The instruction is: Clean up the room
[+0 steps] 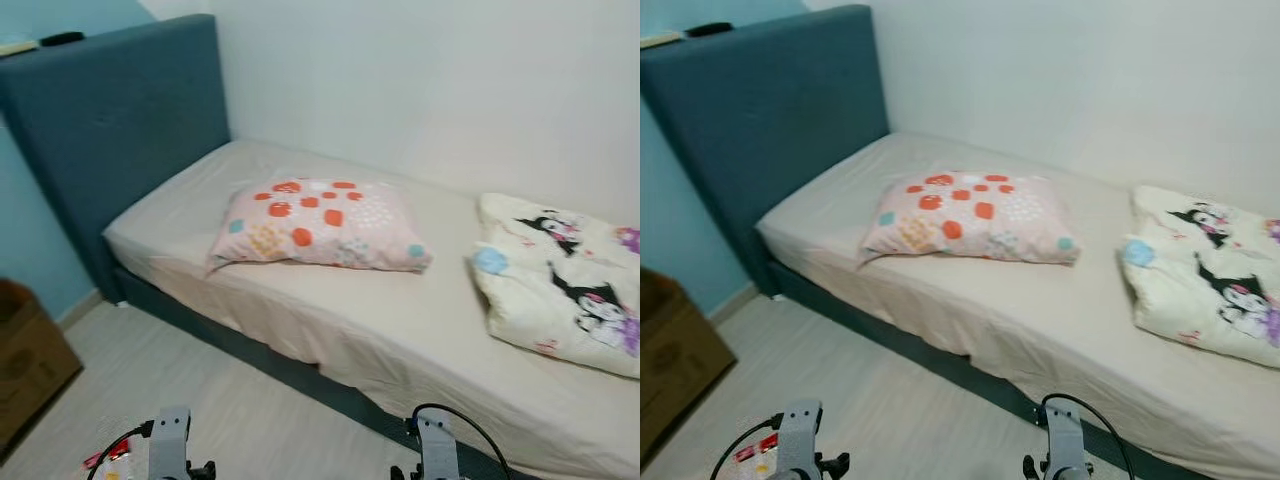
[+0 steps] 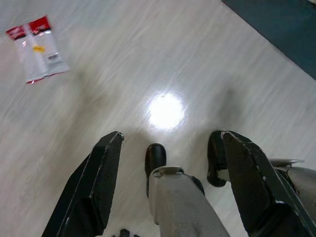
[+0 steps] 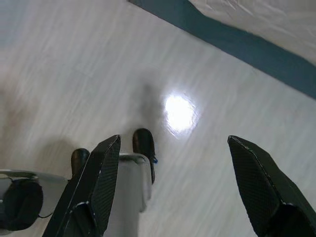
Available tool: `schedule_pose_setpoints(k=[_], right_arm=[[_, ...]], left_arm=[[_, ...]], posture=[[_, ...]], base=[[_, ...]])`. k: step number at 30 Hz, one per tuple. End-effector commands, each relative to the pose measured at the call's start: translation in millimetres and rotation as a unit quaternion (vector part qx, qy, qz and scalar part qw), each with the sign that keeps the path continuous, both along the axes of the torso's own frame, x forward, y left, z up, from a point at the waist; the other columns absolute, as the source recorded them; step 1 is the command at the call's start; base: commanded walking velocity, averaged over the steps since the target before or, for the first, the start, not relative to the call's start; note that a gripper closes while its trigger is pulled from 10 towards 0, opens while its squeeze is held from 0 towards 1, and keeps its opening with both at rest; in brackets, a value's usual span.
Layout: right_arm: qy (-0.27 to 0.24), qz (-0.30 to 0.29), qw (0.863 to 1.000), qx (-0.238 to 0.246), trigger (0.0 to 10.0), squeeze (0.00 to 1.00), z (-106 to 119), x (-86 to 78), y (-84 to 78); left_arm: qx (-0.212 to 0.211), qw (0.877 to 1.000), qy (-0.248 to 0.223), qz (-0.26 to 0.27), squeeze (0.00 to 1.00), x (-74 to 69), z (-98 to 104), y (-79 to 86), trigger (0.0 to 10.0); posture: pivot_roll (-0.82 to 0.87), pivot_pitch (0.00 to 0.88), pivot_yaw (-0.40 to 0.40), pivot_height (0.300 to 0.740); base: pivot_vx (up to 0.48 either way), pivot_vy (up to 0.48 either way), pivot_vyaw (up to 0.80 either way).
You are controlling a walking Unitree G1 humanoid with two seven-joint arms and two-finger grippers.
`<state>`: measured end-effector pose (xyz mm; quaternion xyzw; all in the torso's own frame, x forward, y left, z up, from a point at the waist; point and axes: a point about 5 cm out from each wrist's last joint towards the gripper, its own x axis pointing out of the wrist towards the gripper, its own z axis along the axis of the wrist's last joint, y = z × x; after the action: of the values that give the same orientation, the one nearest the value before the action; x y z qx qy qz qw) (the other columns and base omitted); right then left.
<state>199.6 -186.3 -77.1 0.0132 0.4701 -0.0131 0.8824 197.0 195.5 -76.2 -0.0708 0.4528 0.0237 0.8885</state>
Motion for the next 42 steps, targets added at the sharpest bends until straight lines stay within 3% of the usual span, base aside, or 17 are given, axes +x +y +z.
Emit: schedule_pose_setpoints(k=[1, 21, 29, 38, 42], right_arm=[[-0.004, -0.007, 1.0, 0.005, 10.0, 0.0, 0.7, 1.1, -0.7], [-0.012, -0.009, 1.0, 0.007, 10.0, 0.0, 2.7, 4.9, 0.5], [-0.021, -0.01, 1.0, 0.016, 10.0, 0.0, 3.8, 6.7, 1.9], [-0.022, -0.011, 1.0, 0.018, 10.0, 0.0, 4.2, 7.5, 1.8], [-0.023, -0.011, 1.0, 0.017, 10.0, 0.0, 4.3, 7.6, 1.8]], left_arm=[[-0.003, 1.0, 0.009, -0.002, 0.0, -4.4, -2.5, -1.0, 10.0], [-0.004, 1.0, 0.011, -0.001, 0.0, -5.1, -2.8, -0.1, 10.0], [-0.008, 1.0, 0.002, 0.021, 0.0, -2.6, -1.2, 1.7, 10.0], [-0.01, 1.0, 0.001, 0.011, 0.0, -1.7, -0.9, 0.4, 10.0], [-0.014, 1.0, 0.002, 0.005, 0.0, -2.2, -1.2, -1.2, 10.0]], posture=[[0.06, 0.0, -0.029, 0.74], [0.07, 0.0, -0.029, 0.74], [0.07, 0.0, -0.029, 0.74], [0.06, 0.0, -0.027, 0.74], [0.06, 0.0, -0.027, 0.74]], base=[[0.0, -0.42, 0.0], [0.0, -0.443, 0.0], [0.0, 0.0, 0.0], [0.0, 0.0, 0.0], [0.0, -0.48, 0.0]])
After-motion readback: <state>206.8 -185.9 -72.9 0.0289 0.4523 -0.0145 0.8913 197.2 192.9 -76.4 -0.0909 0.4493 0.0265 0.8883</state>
